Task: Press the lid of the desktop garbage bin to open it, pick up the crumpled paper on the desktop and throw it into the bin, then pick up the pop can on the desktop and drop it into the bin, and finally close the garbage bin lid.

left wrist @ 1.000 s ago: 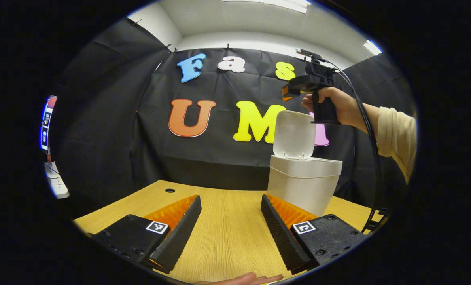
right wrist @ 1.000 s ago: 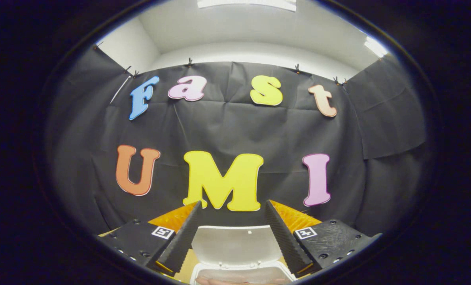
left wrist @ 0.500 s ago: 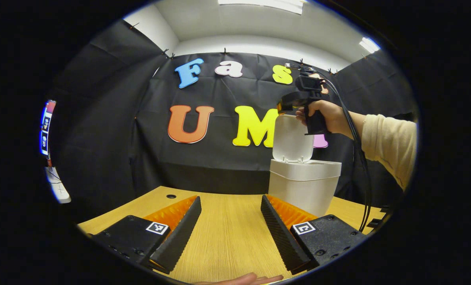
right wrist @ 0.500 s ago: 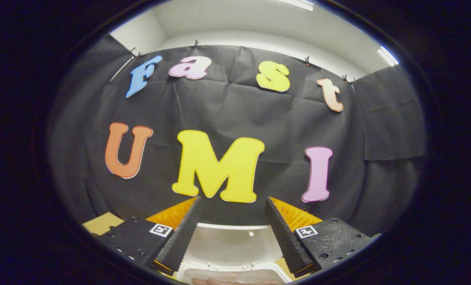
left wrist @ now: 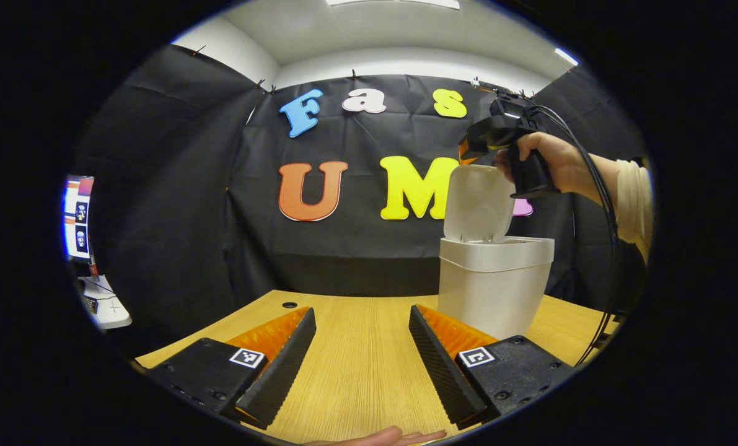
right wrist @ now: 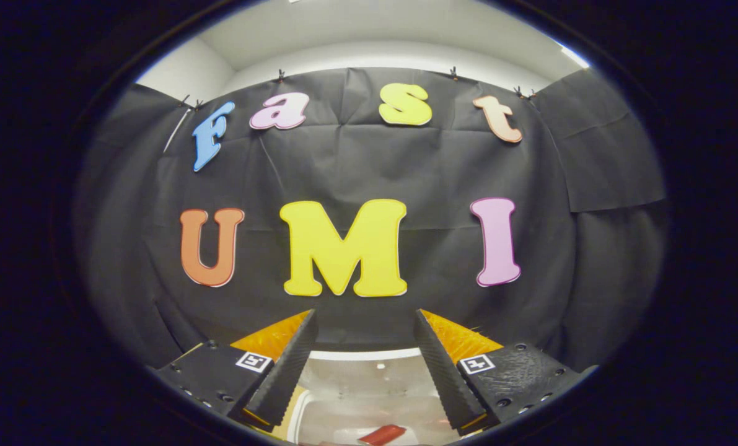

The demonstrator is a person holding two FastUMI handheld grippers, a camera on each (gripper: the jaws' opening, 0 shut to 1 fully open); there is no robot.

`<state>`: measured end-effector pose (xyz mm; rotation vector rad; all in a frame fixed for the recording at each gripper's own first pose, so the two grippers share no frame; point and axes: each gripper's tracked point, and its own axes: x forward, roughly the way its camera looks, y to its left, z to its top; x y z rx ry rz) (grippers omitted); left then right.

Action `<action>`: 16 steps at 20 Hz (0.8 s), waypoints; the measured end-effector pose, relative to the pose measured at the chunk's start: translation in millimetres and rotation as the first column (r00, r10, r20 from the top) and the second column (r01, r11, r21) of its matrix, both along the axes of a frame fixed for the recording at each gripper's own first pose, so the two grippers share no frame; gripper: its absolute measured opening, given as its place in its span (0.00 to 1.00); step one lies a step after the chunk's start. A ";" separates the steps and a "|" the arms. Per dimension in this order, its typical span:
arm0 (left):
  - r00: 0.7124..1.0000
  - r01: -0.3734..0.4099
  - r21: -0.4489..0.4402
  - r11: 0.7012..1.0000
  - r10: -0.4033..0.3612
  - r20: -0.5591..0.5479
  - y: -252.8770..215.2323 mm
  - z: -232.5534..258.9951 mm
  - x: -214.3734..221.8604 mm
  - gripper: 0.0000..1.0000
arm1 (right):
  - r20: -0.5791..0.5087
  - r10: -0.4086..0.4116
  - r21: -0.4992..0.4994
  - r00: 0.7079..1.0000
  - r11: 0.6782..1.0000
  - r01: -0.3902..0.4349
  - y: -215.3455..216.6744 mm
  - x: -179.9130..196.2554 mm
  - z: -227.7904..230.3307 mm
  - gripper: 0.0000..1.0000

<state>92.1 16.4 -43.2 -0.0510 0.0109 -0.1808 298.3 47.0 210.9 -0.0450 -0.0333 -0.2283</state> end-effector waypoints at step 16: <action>0.999 0.007 -0.038 0.999 -0.008 -0.045 -16.6 -10.1 3.4 0.98 | -0.356 0.037 0.083 0.934 0.997 -0.008 -22.6 -35.3 -141.5 0.98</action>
